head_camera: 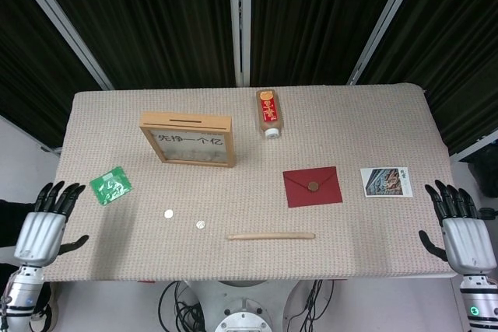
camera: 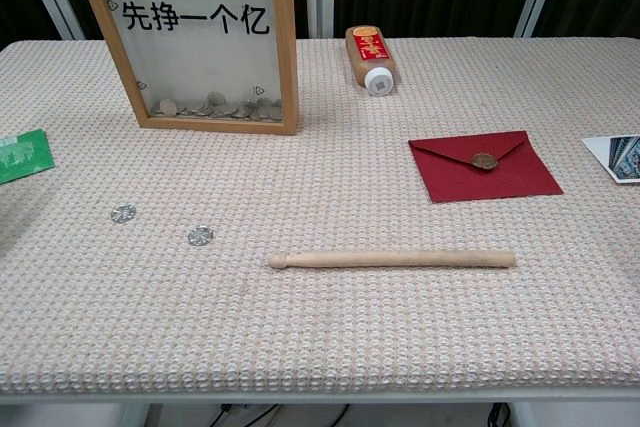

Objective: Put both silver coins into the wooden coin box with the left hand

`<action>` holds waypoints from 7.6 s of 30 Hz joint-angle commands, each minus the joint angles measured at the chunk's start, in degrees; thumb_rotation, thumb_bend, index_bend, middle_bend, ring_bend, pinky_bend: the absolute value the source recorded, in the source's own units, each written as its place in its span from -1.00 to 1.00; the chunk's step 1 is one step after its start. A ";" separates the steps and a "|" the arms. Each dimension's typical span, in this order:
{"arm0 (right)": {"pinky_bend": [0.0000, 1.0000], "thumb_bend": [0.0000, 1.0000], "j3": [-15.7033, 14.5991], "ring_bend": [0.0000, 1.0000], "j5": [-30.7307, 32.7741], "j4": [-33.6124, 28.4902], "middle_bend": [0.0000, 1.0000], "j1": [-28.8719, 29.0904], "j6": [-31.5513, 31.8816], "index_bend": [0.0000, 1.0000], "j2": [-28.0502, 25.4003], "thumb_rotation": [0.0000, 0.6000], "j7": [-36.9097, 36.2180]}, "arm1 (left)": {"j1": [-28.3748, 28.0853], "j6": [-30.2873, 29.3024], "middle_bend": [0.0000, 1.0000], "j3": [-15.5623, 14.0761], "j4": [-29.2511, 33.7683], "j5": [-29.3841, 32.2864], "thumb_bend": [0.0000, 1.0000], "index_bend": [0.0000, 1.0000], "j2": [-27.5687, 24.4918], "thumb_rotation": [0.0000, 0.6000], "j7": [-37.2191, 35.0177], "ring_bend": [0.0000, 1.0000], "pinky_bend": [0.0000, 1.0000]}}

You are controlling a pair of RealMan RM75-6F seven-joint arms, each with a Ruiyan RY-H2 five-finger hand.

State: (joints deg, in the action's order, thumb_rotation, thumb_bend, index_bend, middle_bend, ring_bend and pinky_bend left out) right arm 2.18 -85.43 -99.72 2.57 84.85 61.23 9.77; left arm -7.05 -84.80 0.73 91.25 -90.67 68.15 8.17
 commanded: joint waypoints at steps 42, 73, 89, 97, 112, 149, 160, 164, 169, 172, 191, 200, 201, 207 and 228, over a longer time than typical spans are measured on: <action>-1.00 -0.49 1.52 -1.00 1.07 -0.76 -1.00 -1.89 3.52 -1.00 -2.12 1.00 -0.18 | -13.82 13.86 -0.64 0.32 -20.09 -2.00 -0.43 -0.33 25.40 1.00 -2.71 -0.97 -0.89; -1.00 -0.37 1.79 -1.00 1.05 1.38 -1.00 -1.68 3.08 -1.00 -0.83 1.00 -0.67 | -14.80 16.25 -0.64 -0.59 -22.01 2.30 -0.43 -0.17 27.01 1.00 -2.22 -0.97 -0.89; -1.00 -0.37 1.85 -1.00 1.52 1.91 -1.00 -1.38 2.24 -1.00 -0.59 1.00 -0.87 | -15.46 17.21 -0.64 -0.89 -23.30 3.11 -0.43 -0.23 27.88 1.00 -2.50 -0.97 -0.89; -1.00 -0.37 1.55 -1.00 1.31 1.93 -1.00 -1.47 2.16 -1.00 -0.45 1.00 -0.57 | -15.78 17.12 -0.64 -0.87 -23.98 3.12 -0.43 -0.22 28.54 1.00 -2.45 -0.97 -0.90; -1.00 -0.37 1.64 -1.00 1.60 2.20 -1.00 -1.43 1.92 -1.00 -0.58 1.00 -1.25 | -16.81 16.76 -0.61 -0.15 -28.07 3.06 -0.43 -0.15 31.38 1.00 -3.78 -0.97 -0.90; -1.00 -0.37 1.64 -1.00 2.54 2.49 -1.00 -1.26 1.00 -1.00 -0.53 1.00 -1.48 | -17.76 12.72 -0.53 0.49 -34.28 1.85 -0.43 0.00 33.96 1.00 -5.29 -0.90 -0.88; -1.00 -0.37 1.67 -1.00 2.78 2.61 -1.00 -1.20 0.76 -1.00 -0.59 1.00 -1.70 | -18.21 12.35 -0.51 0.69 -34.83 1.66 -0.30 0.05 34.39 1.00 -6.42 -0.90 -0.87; -1.00 -0.37 1.67 -1.00 2.91 2.73 -1.00 -1.11 0.51 -1.00 -0.57 1.00 -1.79 | -18.33 12.56 -0.50 0.71 -34.88 1.78 -0.25 0.07 34.40 1.00 -6.56 -0.90 -0.87; -1.00 -0.37 1.67 -1.00 3.03 2.78 -1.00 -1.12 0.45 -1.00 -0.60 1.00 -1.88 | -18.40 13.06 -0.50 0.81 -34.52 2.24 -0.17 0.11 34.27 1.00 -6.55 -0.90 -0.87; -1.00 -0.37 1.70 -1.00 3.03 2.76 -1.00 -1.14 0.52 -1.00 -0.69 1.00 -1.93 | -18.39 13.18 -0.50 0.91 -34.10 2.51 -0.15 0.14 34.12 1.00 -6.43 -0.90 -0.87; -1.00 -0.37 2.11 -1.00 2.70 2.34 -1.00 -1.17 1.35 -1.00 -0.82 1.00 -2.11 | -15.68 4.91 -0.46 3.33 -2.43 1.04 -0.14 0.22 16.30 1.00 -2.25 -0.90 -0.78; -1.00 -0.37 2.30 -1.00 1.71 1.51 -1.00 -1.39 2.76 -1.00 -1.12 1.00 -1.39 | -21.45 10.49 -0.44 13.25 14.23 7.15 -0.14 0.23 4.65 1.00 3.56 -0.90 -0.77; -1.00 -0.37 2.36 -1.00 1.70 1.45 -1.00 -1.45 2.93 -1.00 -1.22 1.00 -1.45 | -22.22 11.27 -0.44 14.44 15.06 8.38 -0.14 0.23 3.94 1.00 4.23 -0.90 -0.77; -1.00 -0.37 2.56 -1.00 1.96 1.52 -1.00 -1.80 3.49 -1.00 -1.52 1.00 -2.11 | -27.90 17.59 -0.44 21.95 18.46 19.23 -0.14 0.23 0.73 1.00 5.10 -0.90 -0.77; -1.00 -0.37 3.10 -1.00 3.53 2.46 -1.00 -1.62 2.70 -1.00 -1.07 1.00 -2.87 | -47.26 32.38 -0.40 26.11 3.59 59.60 -0.14 0.24 3.12 1.00 11.86 -0.74 -0.68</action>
State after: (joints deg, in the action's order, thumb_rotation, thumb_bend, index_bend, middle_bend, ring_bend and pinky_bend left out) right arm 5.26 -81.94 -97.30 0.95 87.59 60.15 6.93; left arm -53.69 -52.83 27.12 95.39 -31.88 70.97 19.82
